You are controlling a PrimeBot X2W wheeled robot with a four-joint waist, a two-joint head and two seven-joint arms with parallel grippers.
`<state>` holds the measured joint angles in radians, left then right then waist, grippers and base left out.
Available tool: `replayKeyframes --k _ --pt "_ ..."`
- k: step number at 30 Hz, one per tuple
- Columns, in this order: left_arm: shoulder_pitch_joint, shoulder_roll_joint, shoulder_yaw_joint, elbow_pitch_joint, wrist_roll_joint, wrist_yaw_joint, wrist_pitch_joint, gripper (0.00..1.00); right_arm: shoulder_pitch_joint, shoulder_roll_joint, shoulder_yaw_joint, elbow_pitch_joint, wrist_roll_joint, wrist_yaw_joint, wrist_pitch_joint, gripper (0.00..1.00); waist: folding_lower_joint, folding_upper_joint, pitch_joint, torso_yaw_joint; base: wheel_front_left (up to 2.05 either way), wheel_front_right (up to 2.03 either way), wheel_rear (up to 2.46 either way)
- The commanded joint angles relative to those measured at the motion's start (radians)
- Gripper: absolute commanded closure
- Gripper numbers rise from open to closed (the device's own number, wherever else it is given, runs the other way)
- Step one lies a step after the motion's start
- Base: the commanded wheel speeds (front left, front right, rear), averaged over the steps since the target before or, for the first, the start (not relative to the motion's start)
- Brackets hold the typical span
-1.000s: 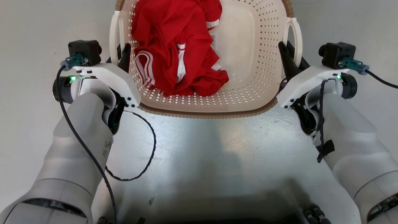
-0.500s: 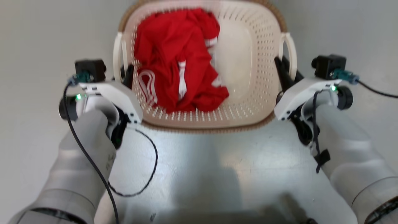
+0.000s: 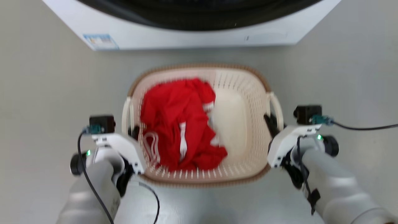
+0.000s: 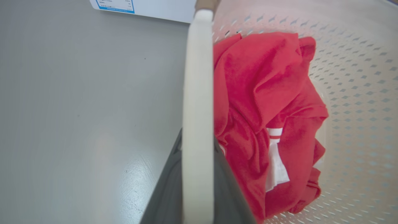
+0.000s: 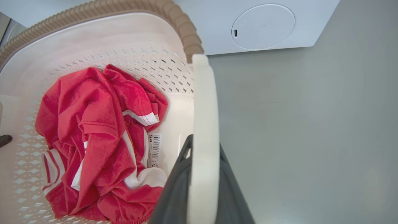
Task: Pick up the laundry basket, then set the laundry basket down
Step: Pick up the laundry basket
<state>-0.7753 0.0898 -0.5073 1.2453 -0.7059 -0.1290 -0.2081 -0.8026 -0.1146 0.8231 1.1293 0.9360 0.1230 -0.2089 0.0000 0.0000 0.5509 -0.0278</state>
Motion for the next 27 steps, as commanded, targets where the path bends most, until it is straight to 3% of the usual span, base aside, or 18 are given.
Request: replayKeyframes --k 1,27 --pt "0.027 0.025 0.013 -0.009 -0.017 -0.002 -0.002 1.0 0.054 0.021 0.03 -0.008 0.013 0.008 0.009 1.0 0.0 0.0 -0.095 -0.009 0.0 0.0 0.0" --pt "0.267 0.019 -0.092 -0.01 -0.168 -0.002 0.133 1.0 0.249 0.031 0.207 0.004 0.221 0.008 0.231 1.0 0.0 0.0 -0.482 -0.021 0.0 0.0 0.0"
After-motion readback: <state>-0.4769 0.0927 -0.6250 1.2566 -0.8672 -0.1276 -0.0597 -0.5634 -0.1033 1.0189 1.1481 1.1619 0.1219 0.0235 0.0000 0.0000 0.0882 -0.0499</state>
